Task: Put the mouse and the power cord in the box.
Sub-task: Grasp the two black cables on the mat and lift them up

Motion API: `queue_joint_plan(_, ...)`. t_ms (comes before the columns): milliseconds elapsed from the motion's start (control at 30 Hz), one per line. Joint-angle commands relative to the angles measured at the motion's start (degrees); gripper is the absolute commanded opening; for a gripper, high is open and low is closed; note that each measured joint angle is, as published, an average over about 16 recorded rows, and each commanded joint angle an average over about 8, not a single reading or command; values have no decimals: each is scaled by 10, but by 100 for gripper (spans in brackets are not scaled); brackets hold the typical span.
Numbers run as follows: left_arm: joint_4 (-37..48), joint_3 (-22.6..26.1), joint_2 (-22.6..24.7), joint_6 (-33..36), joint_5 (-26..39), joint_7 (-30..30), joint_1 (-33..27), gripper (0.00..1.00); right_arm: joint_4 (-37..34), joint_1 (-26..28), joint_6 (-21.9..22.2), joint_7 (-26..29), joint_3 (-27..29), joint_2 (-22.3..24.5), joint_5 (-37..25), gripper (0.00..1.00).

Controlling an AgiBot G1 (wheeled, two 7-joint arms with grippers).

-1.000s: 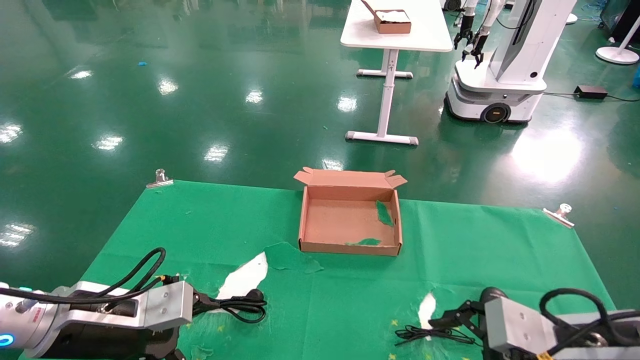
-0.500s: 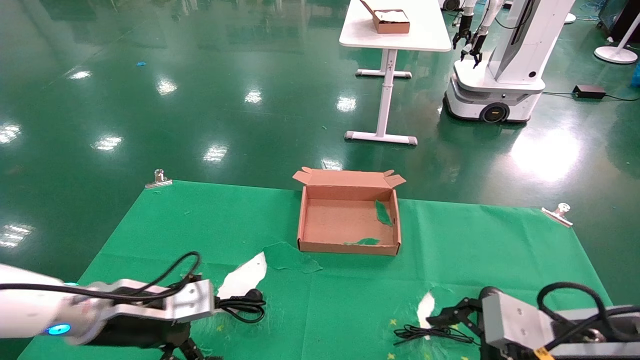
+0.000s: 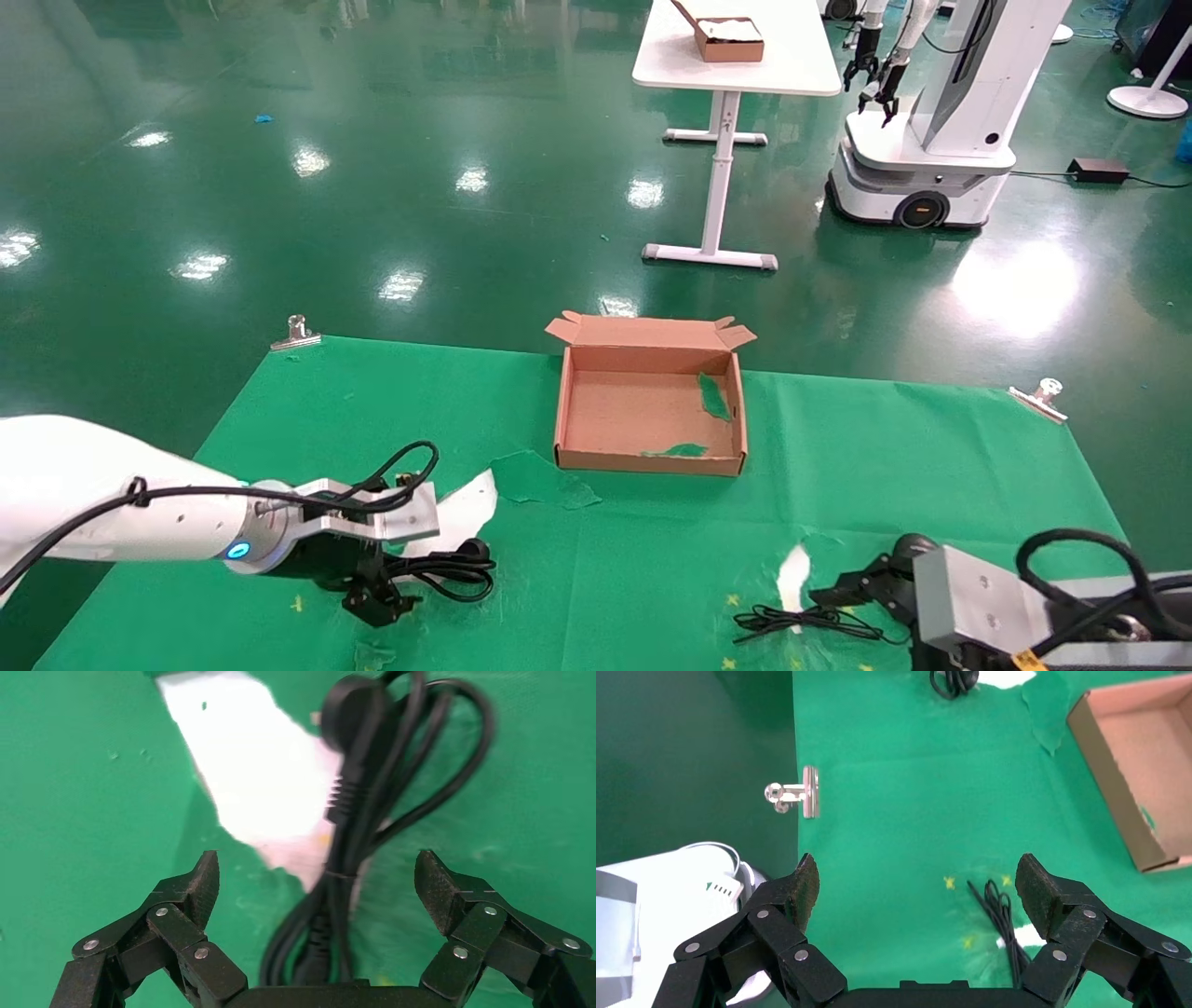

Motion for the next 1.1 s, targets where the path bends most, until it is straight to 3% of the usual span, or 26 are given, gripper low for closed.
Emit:
queue_joint_plan(33, 30, 2, 12, -11, 5, 13, -8, 100, 0, 0, 1, 1, -1, 1, -4, 100)
queue_joint_plan(300, 97, -1, 32, -40, 0, 56, -22, 100, 4, 5, 2, 18, -27, -11, -58, 100)
queue_joint_plan(633, 151, -5, 47, -52, -11, 96, -36, 100, -34, 36, 11, 29, -88, -64, -208, 100)
queue_joint_plan(900, 176, -7, 54, -55, -17, 114, -43, 100, -193, 114, 55, -33, -141, -190, -336, 100)
queue_joint_plan(1100, 190, -8, 58, -57, -19, 124, -47, 100, -340, 168, 89, -89, -159, -274, -370, 100)
